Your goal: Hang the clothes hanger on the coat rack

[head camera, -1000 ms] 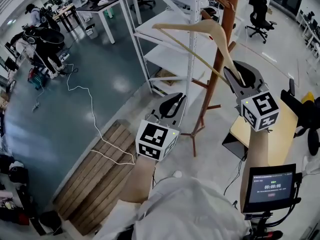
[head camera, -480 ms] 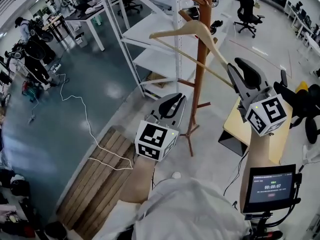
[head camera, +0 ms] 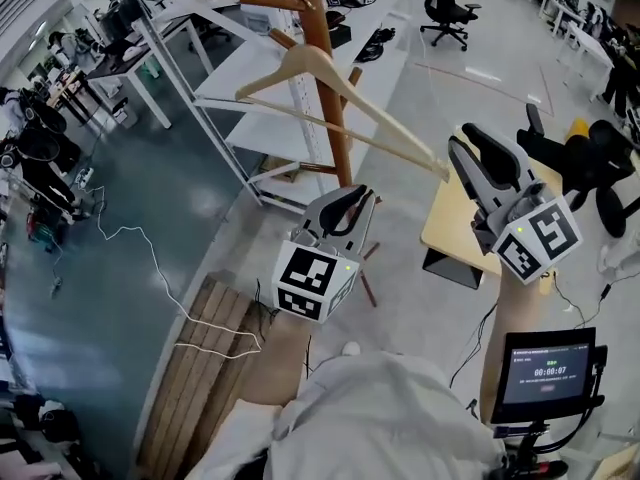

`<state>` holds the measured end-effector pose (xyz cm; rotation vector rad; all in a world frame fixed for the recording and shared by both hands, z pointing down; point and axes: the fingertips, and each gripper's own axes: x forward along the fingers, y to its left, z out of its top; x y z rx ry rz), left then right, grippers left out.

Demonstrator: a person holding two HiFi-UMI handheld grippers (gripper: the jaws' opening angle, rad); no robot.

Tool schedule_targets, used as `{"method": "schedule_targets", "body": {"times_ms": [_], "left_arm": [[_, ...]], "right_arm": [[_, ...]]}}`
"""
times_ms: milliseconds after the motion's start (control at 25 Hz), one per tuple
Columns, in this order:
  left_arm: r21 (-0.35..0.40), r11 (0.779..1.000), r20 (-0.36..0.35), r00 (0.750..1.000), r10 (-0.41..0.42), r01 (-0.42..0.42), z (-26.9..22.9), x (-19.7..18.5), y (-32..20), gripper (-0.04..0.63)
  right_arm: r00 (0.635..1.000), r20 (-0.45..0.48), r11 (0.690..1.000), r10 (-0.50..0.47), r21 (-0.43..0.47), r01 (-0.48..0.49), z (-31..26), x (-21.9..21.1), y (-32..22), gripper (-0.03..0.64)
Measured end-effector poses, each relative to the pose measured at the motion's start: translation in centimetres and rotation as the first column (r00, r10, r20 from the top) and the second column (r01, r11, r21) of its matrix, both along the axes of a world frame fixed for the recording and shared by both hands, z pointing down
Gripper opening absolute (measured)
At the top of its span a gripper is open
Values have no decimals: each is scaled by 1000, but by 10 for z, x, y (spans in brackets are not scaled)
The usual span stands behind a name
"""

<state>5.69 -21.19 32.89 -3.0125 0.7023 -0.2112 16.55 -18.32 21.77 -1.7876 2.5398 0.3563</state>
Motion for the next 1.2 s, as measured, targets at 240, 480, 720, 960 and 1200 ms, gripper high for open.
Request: {"method": "schedule_targets", "body": {"times_ms": [240,480,720,960,1200], "left_arm": [[-9,991,2,991,132,-132,12,55,19,20],[-37,962,13,962,272,-272,24,112,58,20],[-73,917,13,919,394,-393,39,155,100,20],[-104,862,15,865,501,-497,54,186,145,20],[-139,799,10,806,592,-585,69,208,184,20]], "right_arm": [[995,26,994,95,-48,-94,31,46,30,92],[974,56,972,218,-100,-212,59,91,80,92],[937,70,932,344,-149,-331,89,120,131,91],[899,75,891,431,-193,-411,117,135,176,91],[860,87,848,503,-246,-470,144,146,216,91]]}}
